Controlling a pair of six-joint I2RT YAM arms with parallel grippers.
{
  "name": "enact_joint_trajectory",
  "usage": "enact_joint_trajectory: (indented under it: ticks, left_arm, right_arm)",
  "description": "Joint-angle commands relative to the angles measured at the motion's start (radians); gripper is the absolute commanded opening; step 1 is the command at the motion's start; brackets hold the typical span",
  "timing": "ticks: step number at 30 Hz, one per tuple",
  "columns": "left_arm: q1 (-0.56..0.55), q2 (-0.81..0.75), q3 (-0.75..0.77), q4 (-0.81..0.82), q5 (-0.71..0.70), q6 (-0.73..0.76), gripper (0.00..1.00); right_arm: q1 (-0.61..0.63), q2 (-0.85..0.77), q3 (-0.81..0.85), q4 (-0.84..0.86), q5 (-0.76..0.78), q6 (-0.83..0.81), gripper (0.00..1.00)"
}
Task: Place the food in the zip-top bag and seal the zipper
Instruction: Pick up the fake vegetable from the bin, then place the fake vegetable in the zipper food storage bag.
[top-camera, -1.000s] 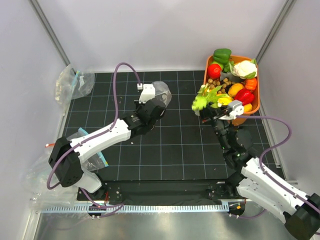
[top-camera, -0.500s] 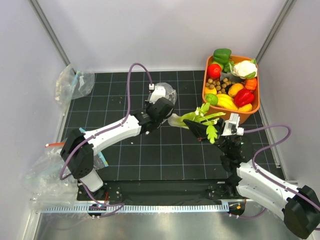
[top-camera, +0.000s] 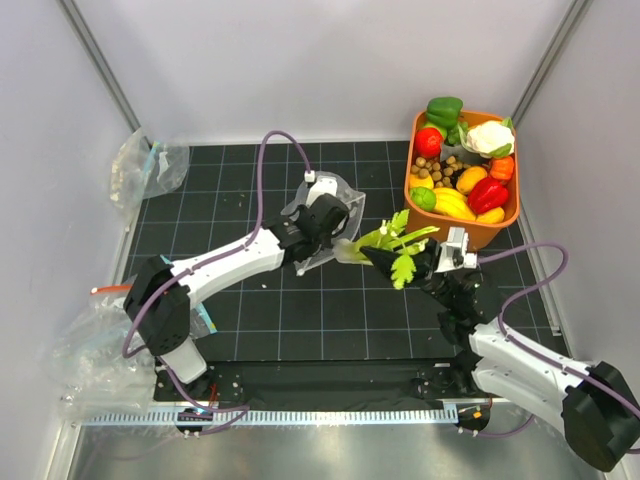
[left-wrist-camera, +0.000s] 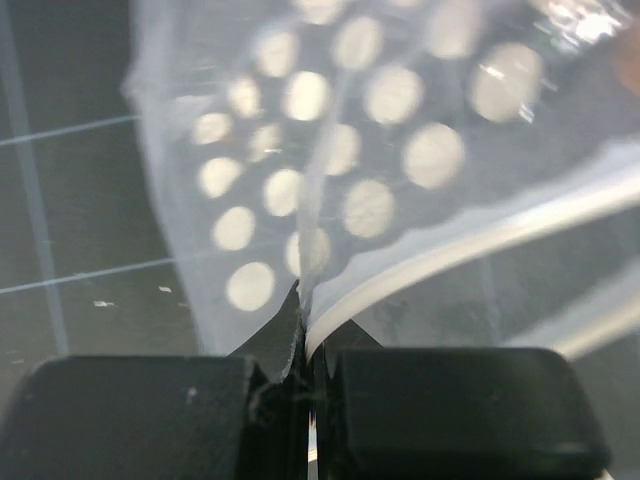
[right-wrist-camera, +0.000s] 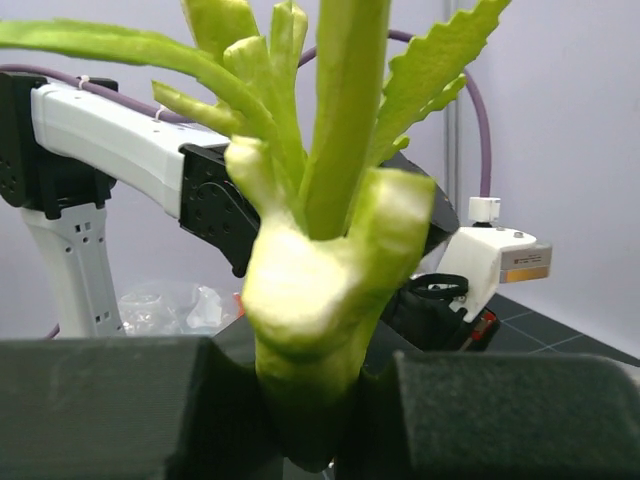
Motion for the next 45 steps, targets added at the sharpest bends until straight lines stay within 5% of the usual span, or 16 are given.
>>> enact_joint_trajectory:
  ticks: [1,14,22,29,40,45]
  left_arm:
    - [-0.006,-0.07,-0.013,0.079,0.196,-0.027,0.0]
    - [-0.02,-0.14,-0.034,0.125,0.416,-0.062,0.0]
    - [-0.02,-0.142,0.003,0.139,0.668,-0.033,0.0]
    - [-0.017,-0.201,0.007,0.108,0.678,-0.016,0.0]
    - [0.005,-0.157,0.047,0.065,0.886,-0.095,0.0]
    - [0.023,-0.134,0.05,0.057,0.92,-0.121,0.0]
  right_arm:
    - [0.005,-0.045,-0.002,0.29,0.085,-0.037,0.01]
    - [0.005,-0.117,-0.074,0.29,0.332,-0.145,0.01]
    - [0.005,-0.042,-0.065,0.287,0.221,-0.246,0.01]
    - [0.005,-0.069,0.003,-0.056,0.142,-0.439,0.01]
    - [0.005,-0.002,0.038,-0.164,0.225,-0.507,0.01]
    - [0.005,-0.013,0.086,-0.402,0.303,-0.53,0.01]
